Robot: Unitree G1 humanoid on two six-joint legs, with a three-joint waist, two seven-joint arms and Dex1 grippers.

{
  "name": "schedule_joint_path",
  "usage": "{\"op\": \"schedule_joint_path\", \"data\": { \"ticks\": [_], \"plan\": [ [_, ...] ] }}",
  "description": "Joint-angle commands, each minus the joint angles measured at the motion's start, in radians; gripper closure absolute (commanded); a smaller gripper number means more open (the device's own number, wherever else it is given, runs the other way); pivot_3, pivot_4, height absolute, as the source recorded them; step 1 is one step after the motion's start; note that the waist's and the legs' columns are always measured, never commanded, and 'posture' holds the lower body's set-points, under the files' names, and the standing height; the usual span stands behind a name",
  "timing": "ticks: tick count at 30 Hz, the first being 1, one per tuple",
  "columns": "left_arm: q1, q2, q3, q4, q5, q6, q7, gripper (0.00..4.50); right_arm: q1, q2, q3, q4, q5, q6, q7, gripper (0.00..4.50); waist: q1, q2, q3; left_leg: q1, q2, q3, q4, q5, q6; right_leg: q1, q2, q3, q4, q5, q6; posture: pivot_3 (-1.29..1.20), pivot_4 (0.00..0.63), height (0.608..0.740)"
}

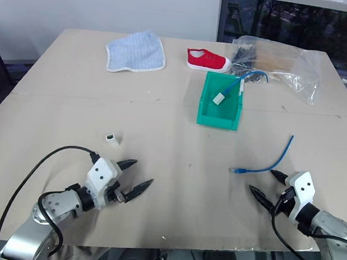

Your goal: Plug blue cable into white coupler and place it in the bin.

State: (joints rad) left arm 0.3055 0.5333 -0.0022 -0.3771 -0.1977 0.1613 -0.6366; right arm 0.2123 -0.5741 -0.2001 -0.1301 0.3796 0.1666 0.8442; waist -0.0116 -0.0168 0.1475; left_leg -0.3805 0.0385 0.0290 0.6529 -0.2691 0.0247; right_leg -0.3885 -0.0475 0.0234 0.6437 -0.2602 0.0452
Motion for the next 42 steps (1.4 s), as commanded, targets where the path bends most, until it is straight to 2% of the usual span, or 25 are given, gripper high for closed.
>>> {"op": "schedule_joint_path", "data": {
  "ticks": [1,20,24,28,30,34,41,42],
  "plan": [
    [0.039,0.010,-0.015,0.030,-0.001,0.008,-0.026,0.35,0.027,-0.015,-0.021,-0.003,0.009,0.000,0.010,0.01,0.000,0.000,0.000,0.000,0.000,0.000,0.000,0.000,0.000,0.000,0.000,0.000,0.000,0.000,0.000,0.00,0.150,0.740],
    [0.066,-0.002,-0.008,0.055,-0.004,-0.041,-0.023,0.35,0.046,-0.038,-0.042,-0.008,0.037,-0.010,0.036,0.01,-0.001,0.000,-0.001,0.000,0.000,0.000,0.000,0.000,0.000,0.000,0.000,0.000,0.000,0.000,0.000,0.00,0.150,0.740],
    [0.040,0.021,0.014,0.026,-0.053,-0.034,-0.064,0.35,0.020,-0.059,-0.064,-0.024,0.069,-0.043,0.083,0.01,-0.002,0.001,0.000,0.000,0.000,0.001,0.000,0.000,0.000,0.000,0.000,0.000,0.000,0.000,0.000,0.00,0.150,0.740],
    [-0.037,0.105,0.044,-0.063,-0.224,0.080,-0.200,0.35,-0.044,-0.098,-0.033,-0.052,0.075,-0.032,0.125,0.01,-0.001,0.000,0.001,0.000,0.000,0.001,0.000,0.000,0.000,0.000,0.000,0.001,0.000,0.000,0.000,0.00,0.150,0.740],
    [-0.084,0.159,0.041,-0.092,-0.265,0.112,-0.268,0.35,-0.093,-0.119,0.003,-0.038,0.058,-0.027,0.151,0.01,0.000,-0.001,0.001,0.000,0.000,0.001,0.001,0.000,0.000,0.000,0.000,0.001,0.001,0.000,0.000,0.00,0.150,0.740],
    [-0.186,0.228,0.002,-0.114,-0.287,0.144,-0.367,0.35,-0.206,-0.146,0.087,0.042,0.003,-0.034,0.202,0.01,0.002,-0.001,0.001,0.000,-0.001,0.001,0.002,0.000,0.000,0.000,0.001,0.000,0.002,0.000,0.000,0.00,0.150,0.740],
    [-0.371,0.269,-0.052,-0.144,-0.323,0.225,-0.446,0.35,-0.400,-0.189,0.227,0.238,-0.091,-0.085,0.354,0.01,0.001,-0.002,0.003,-0.004,-0.002,0.001,0.002,0.000,0.000,-0.003,0.002,0.000,0.001,0.002,0.004,0.00,0.150,0.740],
    [-0.381,0.271,-0.054,-0.142,-0.321,0.229,-0.448,0.35,-0.413,-0.191,0.239,0.252,-0.097,-0.090,0.369,0.52,0.001,-0.002,0.003,-0.004,-0.002,0.001,0.002,0.000,0.000,-0.004,0.002,0.000,0.001,0.002,0.004,0.00,0.150,0.740]
  ]
}}
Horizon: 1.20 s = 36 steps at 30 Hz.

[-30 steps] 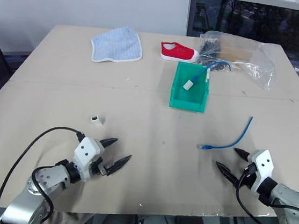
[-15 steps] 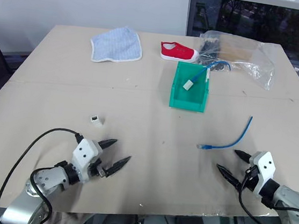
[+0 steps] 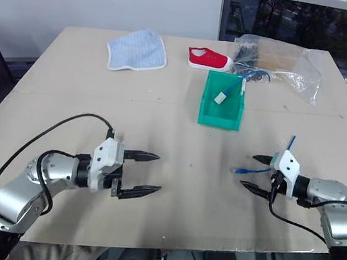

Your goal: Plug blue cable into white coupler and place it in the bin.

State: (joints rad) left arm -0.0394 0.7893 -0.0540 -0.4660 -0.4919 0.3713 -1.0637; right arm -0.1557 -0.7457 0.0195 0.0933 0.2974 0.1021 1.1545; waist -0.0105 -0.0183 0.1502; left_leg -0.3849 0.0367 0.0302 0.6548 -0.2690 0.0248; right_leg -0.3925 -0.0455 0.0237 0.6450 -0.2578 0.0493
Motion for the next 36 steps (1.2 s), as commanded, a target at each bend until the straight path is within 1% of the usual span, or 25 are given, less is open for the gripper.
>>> {"op": "schedule_joint_path", "data": {
  "ticks": [1,4,5,6,8,9,14,17,19,21,25,28,30,31,32,33,34,35,36],
  "plan": [
    [-0.045,0.016,-0.002,-0.049,-0.027,0.025,-0.023,0.35,-0.056,-0.020,0.032,0.038,-0.022,-0.030,0.071,0.84,0.000,0.000,0.000,-0.001,0.000,0.000,0.000,0.000,0.000,-0.001,0.000,0.000,0.000,0.000,0.000,0.00,0.150,0.740],
    [-0.063,0.017,-0.001,-0.037,-0.030,0.035,-0.030,0.35,-0.080,-0.015,0.054,0.057,-0.039,-0.041,0.091,2.25,-0.001,0.000,0.000,-0.001,0.000,-0.001,0.000,0.000,0.000,-0.001,0.001,0.000,0.000,0.000,0.000,0.00,0.150,0.740],
    [-0.069,0.015,-0.001,-0.032,-0.029,0.037,-0.032,0.35,-0.088,-0.011,0.057,0.062,-0.040,-0.043,0.092,2.84,0.000,0.000,0.000,-0.001,0.001,-0.001,0.000,0.000,0.000,-0.002,0.001,-0.001,0.000,0.000,0.000,0.00,0.150,0.740],
    [-0.076,0.012,-0.002,-0.026,-0.025,0.036,-0.032,0.35,-0.095,-0.008,0.061,0.067,-0.043,-0.046,0.094,3.20,0.000,0.000,0.000,-0.001,0.001,-0.001,0.000,0.000,0.000,-0.002,0.001,-0.001,0.000,0.000,0.000,0.00,0.150,0.740],
    [-0.089,0.006,-0.004,-0.017,-0.018,0.035,-0.029,0.35,-0.107,-0.007,0.073,0.078,-0.053,-0.057,0.107,4.11,0.000,0.000,0.000,-0.002,0.001,-0.002,0.000,0.000,0.000,-0.002,0.001,-0.001,0.000,0.000,0.000,0.00,0.150,0.740],
    [-0.093,0.004,-0.004,-0.014,-0.015,0.034,-0.026,0.35,-0.113,-0.006,0.079,0.083,-0.057,-0.065,0.114,4.47,0.000,0.000,0.000,-0.001,0.000,-0.002,0.000,0.000,0.000,-0.001,0.001,-0.001,0.001,0.000,0.000,0.00,0.150,0.740],
    [-0.105,0.014,0.011,0.016,-0.005,0.029,-0.029,0.35,-0.202,0.043,0.134,0.113,-0.082,-0.064,0.130,4.47,-0.005,0.000,0.001,0.000,0.000,-0.001,0.000,0.000,0.000,-0.001,0.001,0.000,0.001,0.000,0.000,0.00,0.150,0.740],
    [-0.124,0.028,0.020,0.057,0.012,0.010,-0.047,0.35,-0.313,0.122,0.200,0.156,-0.119,-0.044,0.128,4.47,-0.011,-0.001,0.001,0.002,0.001,0.001,0.000,0.000,0.000,-0.001,0.004,0.002,0.003,0.000,0.000,0.00,0.150,0.740],
    [-0.136,0.034,0.023,0.073,0.016,0.003,-0.054,0.35,-0.375,0.158,0.246,0.175,-0.133,0.001,0.156,4.47,-0.006,-0.001,0.002,0.002,0.002,0.000,0.000,0.000,0.000,-0.002,0.005,0.002,0.007,0.000,0.000,0.00,0.150,0.740],
    [-0.145,0.036,0.020,0.080,0.021,0.001,-0.057,0.35,-0.433,0.205,0.277,0.196,-0.151,0.020,0.148,4.47,-0.003,-0.001,0.002,0.002,0.002,-0.001,0.001,0.000,0.000,-0.004,0.005,0.002,0.010,0.000,-0.001,0.00,0.150,0.740],
    [-0.148,0.037,0.012,0.080,0.032,0.002,-0.058,0.35,-0.500,0.260,0.322,0.210,-0.154,0.065,0.183,4.47,-0.001,-0.001,0.003,0.000,0.002,-0.003,0.001,0.000,0.000,-0.006,0.005,0.001,0.011,0.000,-0.001,0.00,0.150,0.740],
    [-0.158,0.025,-0.011,0.094,0.055,0.001,-0.051,0.35,-0.497,0.260,0.322,0.204,-0.155,0.075,0.182,3.43,0.003,-0.001,0.003,-0.002,0.002,-0.003,0.001,0.000,0.000,-0.006,0.005,0.000,0.009,0.000,-0.001,0.00,0.150,0.740],
    [-0.177,0.008,-0.050,0.128,0.105,-0.026,-0.041,0.35,-0.471,0.246,0.295,0.162,-0.137,0.095,0.169,2.50,0.004,-0.001,0.003,-0.003,0.001,-0.003,0.001,0.000,0.000,-0.006,0.004,-0.001,0.008,0.000,-0.001,0.00,0.150,0.740],
    [-0.193,-0.005,-0.071,0.149,0.124,-0.030,-0.036,0.35,-0.453,0.239,0.274,0.129,-0.119,0.116,0.155,2.12,0.006,-0.001,0.003,-0.003,0.001,-0.003,0.001,0.000,0.000,-0.006,0.003,-0.001,0.009,0.000,-0.001,0.00,0.150,0.740],
    [-0.214,-0.027,-0.092,0.180,0.143,-0.033,-0.026,0.35,-0.429,0.228,0.246,0.085,-0.098,0.140,0.138,1.57,0.010,-0.001,0.003,-0.004,0.001,-0.003,0.002,0.000,0.000,-0.007,0.003,-0.001,0.009,0.000,-0.001,0.00,0.150,0.740],
    [-0.234,-0.045,-0.110,0.206,0.160,-0.034,-0.017,0.35,-0.407,0.219,0.222,0.048,-0.083,0.156,0.122,0.93,0.009,-0.001,0.003,-0.005,0.001,-0.005,0.004,0.000,0.000,-0.007,0.003,-0.002,0.009,0.000,-0.001,0.00,0.150,0.740],
    [-0.254,-0.061,-0.130,0.232,0.183,-0.039,-0.010,0.35,-0.384,0.211,0.196,0.012,-0.070,0.164,0.099,0.83,0.010,-0.001,0.003,-0.007,0.001,-0.005,0.006,0.000,0.000,-0.008,0.004,-0.003,0.010,0.000,0.000,0.00,0.150,0.740],
    [-0.277,-0.083,-0.149,0.261,0.203,-0.042,-0.001,0.35,-0.348,0.198,0.161,-0.035,-0.045,0.176,0.084,0.20,0.011,-0.001,0.003,-0.010,0.001,-0.006,0.009,0.000,0.000,-0.010,0.004,-0.004,0.012,0.000,0.000,0.00,0.150,0.740],
    [-0.308,-0.114,-0.169,0.297,0.217,-0.042,0.007,0.35,-0.294,0.190,0.104,-0.095,0.011,0.176,0.080,0.05,0.019,-0.001,0.003,-0.013,0.001,-0.007,0.012,0.000,0.000,-0.012,0.004,-0.005,0.014,0.000,0.000,0.00,0.150,0.740]
  ]
}}
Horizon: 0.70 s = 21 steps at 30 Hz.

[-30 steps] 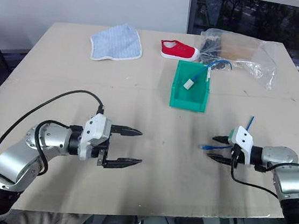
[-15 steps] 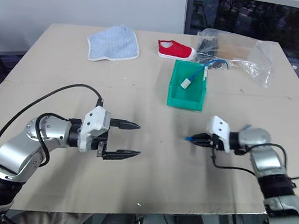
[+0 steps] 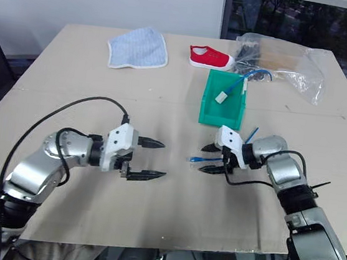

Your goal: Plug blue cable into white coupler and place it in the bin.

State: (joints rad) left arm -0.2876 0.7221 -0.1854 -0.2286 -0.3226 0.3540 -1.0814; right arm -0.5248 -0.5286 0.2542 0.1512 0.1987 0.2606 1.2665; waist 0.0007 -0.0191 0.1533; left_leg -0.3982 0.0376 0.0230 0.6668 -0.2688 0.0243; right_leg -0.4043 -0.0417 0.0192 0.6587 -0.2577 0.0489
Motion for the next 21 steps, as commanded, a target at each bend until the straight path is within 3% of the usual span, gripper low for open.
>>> {"op": "schedule_joint_path", "data": {
  "ticks": [1,8,16,19,21],
  "plan": [
    [-0.083,-0.071,-0.053,0.091,0.063,-0.036,0.030,0.35,0.122,-0.034,-0.177,-0.208,0.158,0.035,-0.040,0.05,0.010,0.000,0.000,-0.001,0.000,-0.001,0.002,0.000,0.000,0.000,0.000,-0.001,0.001,0.000,0.000,0.00,0.150,0.740],
    [-0.207,-0.170,-0.147,0.319,0.161,-0.206,-0.042,0.35,0.432,-0.113,-0.357,-0.447,0.266,0.090,-0.128,0.05,0.007,-0.001,0.000,0.000,-0.001,0.000,0.004,0.000,0.000,0.002,0.001,0.000,0.002,0.000,0.000,0.00,0.150,0.740],
    [-0.303,-0.236,-0.204,0.522,0.247,-0.328,-0.096,0.35,0.529,-0.105,-0.382,-0.492,0.240,0.051,-0.242,0.05,0.004,-0.001,0.000,0.001,0.000,0.000,0.004,0.000,0.000,0.002,0.004,0.002,0.003,0.000,0.000,0.00,0.150,0.740],
    [-0.316,-0.255,-0.207,0.560,0.253,-0.342,-0.109,1.05,0.536,-0.103,-0.374,-0.496,0.239,0.041,-0.261,0.00,0.010,-0.001,0.000,0.001,0.000,0.000,0.004,0.000,0.000,0.002,0.004,0.002,0.003,0.000,0.000,0.00,0.150,0.740],
    [-0.315,-0.261,-0.206,0.567,0.254,-0.346,-0.118,2.02,0.541,-0.104,-0.371,-0.497,0.240,0.035,-0.268,0.00,0.011,-0.001,0.000,0.001,0.000,0.000,0.004,0.000,0.000,0.002,0.004,0.002,0.002,0.000,0.000,0.00,0.150,0.740]
  ]
}}
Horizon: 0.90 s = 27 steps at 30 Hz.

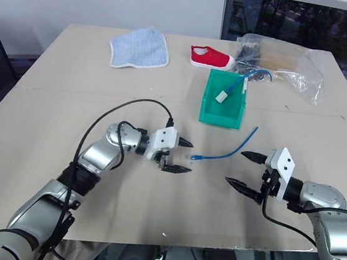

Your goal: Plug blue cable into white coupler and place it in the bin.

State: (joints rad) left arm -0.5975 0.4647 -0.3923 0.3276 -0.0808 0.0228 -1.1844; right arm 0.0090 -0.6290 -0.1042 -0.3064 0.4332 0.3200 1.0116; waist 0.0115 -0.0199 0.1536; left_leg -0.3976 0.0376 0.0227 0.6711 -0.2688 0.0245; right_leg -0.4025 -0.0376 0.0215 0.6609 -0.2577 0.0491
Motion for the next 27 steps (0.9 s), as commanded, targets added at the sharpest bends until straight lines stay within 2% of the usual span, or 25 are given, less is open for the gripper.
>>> {"op": "schedule_joint_path", "data": {
  "ticks": [1,5,8,13,17,21,27],
  "plan": [
    [-0.004,-0.005,0.001,0.012,0.013,-0.016,-0.017,2.45,0.010,-0.005,-0.011,-0.039,0.006,-0.028,-0.015,0.00,0.000,0.000,0.000,0.000,0.000,0.000,0.000,0.000,0.000,0.000,0.000,0.000,0.000,0.000,0.000,0.00,0.150,0.740],
    [0.007,-0.010,0.009,0.001,0.003,-0.012,-0.019,4.43,0.031,0.000,-0.022,-0.063,0.059,0.005,-0.025,0.00,0.000,0.000,0.000,0.000,0.000,-0.001,0.000,0.000,0.000,0.000,0.000,0.000,0.000,0.000,0.000,0.00,0.150,0.740],
    [0.019,-0.033,0.059,-0.062,-0.083,0.091,-0.016,4.43,0.072,0.031,-0.060,-0.150,0.270,0.178,-0.074,0.00,0.002,0.000,0.000,0.000,0.000,-0.001,0.000,0.000,0.000,0.000,0.000,-0.001,0.000,0.000,0.000,0.00,0.150,0.740],
    [-0.016,-0.119,0.249,-0.265,-0.447,0.568,0.049,4.43,0.108,0.093,-0.061,-0.222,0.515,0.372,-0.213,0.00,0.001,-0.001,0.001,-0.002,0.002,-0.005,0.001,0.000,0.000,0.000,-0.001,-0.003,0.001,0.000,0.000,0.00,0.150,0.740],
    [-0.017,-0.075,0.279,-0.370,-0.614,0.819,0.010,4.43,0.044,0.178,-0.062,-0.199,0.628,0.410,-0.313,0.00,-0.012,0.000,0.000,0.000,0.001,-0.004,0.001,0.000,0.000,0.000,-0.001,-0.002,0.001,0.000,0.000,0.00,0.150,0.740],
    [-0.022,-0.043,0.287,-0.387,-0.683,0.934,0.007,4.43,-0.041,0.236,-0.061,-0.175,0.692,0.421,-0.383,0.00,-0.026,0.000,0.000,0.001,0.001,-0.004,0.001,0.000,0.000,0.001,0.001,0.000,0.002,0.000,0.000,0.00,0.150,0.740],
    [-0.028,-0.053,0.286,-0.377,-0.682,0.936,0.031,4.43,-0.111,0.256,-0.023,-0.151,0.701,0.435,-0.406,0.00,-0.022,0.000,0.000,-0.001,0.001,-0.005,0.001,0.000,0.000,0.001,0.001,-0.001,0.001,0.000,0.000,0.00,0.150,0.740]
  ]
}}
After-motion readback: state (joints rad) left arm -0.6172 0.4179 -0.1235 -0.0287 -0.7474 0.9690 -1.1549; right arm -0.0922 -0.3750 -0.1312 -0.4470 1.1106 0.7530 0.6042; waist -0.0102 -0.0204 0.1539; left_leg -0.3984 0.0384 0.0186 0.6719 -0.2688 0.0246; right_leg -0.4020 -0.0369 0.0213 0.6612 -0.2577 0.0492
